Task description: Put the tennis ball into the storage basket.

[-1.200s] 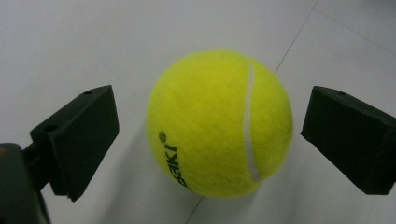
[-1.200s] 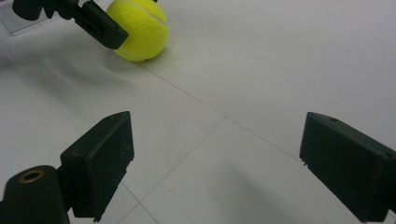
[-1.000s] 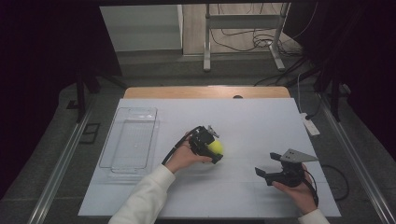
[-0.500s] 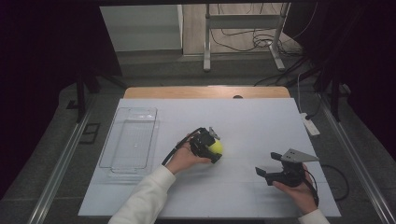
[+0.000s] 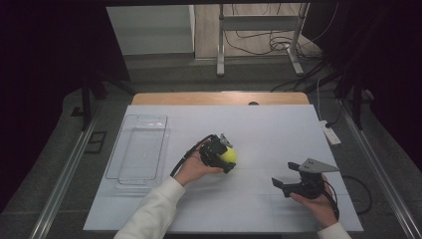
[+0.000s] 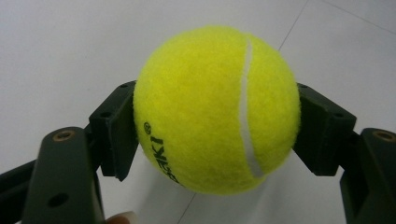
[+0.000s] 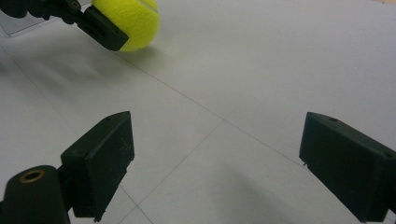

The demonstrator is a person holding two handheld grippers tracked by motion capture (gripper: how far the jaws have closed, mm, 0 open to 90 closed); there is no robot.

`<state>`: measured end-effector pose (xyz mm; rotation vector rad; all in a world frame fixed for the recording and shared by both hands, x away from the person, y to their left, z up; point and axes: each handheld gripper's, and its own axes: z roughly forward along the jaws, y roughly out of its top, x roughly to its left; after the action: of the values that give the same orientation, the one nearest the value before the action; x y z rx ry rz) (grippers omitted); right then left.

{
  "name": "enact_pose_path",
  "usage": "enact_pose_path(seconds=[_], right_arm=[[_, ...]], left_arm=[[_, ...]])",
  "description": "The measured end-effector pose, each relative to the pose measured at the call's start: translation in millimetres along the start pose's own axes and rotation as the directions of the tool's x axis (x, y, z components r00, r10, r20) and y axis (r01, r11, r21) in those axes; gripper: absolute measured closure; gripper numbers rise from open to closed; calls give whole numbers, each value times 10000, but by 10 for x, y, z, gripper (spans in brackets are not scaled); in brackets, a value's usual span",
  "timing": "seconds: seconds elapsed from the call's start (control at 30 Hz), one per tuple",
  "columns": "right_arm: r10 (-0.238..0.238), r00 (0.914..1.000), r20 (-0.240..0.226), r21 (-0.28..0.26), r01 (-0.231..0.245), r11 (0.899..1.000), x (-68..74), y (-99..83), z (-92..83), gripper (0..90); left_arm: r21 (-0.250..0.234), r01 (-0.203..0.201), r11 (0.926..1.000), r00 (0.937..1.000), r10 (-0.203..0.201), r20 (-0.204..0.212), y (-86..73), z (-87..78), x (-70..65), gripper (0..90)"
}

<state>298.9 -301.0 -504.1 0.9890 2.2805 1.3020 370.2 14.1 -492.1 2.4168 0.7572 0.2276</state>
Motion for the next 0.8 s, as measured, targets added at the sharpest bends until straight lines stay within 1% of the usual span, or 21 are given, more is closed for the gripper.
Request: enact_pose_path(seconds=[0.07, 0.33, 0.6, 0.8], right_arm=[[-10, 10000, -2, 0, 10, 10000, 1, 0, -3, 106], [31, 10000, 25, 6, -31, 10000, -4, -10, -16, 105], [45, 10000, -24, 10, -45, 10000, -7, -15, -13, 105], [12, 10000, -46, 46, -12, 10000, -17, -15, -1, 105]], left_arm=[[-32, -36, 10000, 10000, 36, 21, 3, -13, -3, 268], [-271, 55, 9996, 9998, -49, 198, 4, -68, 21, 268], [-493, 216, 9985, 9997, -208, 163, -14, -163, 60, 268], [-634, 266, 9976, 9995, -254, 198, -25, -215, 77, 268]])
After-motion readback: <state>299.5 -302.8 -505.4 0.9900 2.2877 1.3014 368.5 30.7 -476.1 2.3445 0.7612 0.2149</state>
